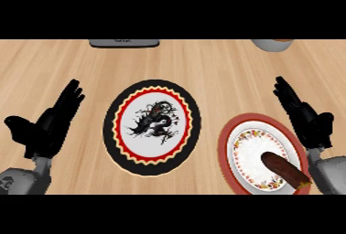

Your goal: Pick the sweet potato from the plate and place it in the plate

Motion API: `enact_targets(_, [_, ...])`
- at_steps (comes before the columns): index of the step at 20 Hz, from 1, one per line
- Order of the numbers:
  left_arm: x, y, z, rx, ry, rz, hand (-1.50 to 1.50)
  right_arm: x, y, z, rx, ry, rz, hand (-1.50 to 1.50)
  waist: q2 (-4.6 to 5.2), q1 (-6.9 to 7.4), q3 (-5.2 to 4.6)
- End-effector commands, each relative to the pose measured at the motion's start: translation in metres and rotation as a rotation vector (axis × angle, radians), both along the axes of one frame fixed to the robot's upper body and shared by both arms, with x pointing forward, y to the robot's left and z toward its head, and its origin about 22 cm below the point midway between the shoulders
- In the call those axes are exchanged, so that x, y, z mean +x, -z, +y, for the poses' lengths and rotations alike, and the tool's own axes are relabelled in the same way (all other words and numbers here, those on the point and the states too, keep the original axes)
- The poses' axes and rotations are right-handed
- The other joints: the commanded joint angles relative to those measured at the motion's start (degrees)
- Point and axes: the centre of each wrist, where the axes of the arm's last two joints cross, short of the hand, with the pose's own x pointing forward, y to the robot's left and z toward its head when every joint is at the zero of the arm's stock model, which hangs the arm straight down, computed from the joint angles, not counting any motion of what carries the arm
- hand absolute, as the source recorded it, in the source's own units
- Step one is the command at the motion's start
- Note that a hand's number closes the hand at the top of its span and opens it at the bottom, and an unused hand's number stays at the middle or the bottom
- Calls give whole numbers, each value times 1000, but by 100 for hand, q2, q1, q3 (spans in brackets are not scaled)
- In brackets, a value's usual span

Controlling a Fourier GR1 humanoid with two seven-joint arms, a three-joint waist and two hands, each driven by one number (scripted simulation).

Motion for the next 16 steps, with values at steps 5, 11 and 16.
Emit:
enact_targets(5, [-13, 5, 46, 280, -87, -60, 0, 4, -16, 25, 613, -237, 137, -150, 161, 271, 180])
enact_targets(11, [-53, 35, 69, 343, -104, -19, 0, -47, -53, -47, 455, 19, -86, -150, 136, 44, 148])
enact_targets(16, [-43, 55, 53, 347, -137, -36, 0, -99, -59, -68, 552, 78, -125, -150, 171, -1, 147])
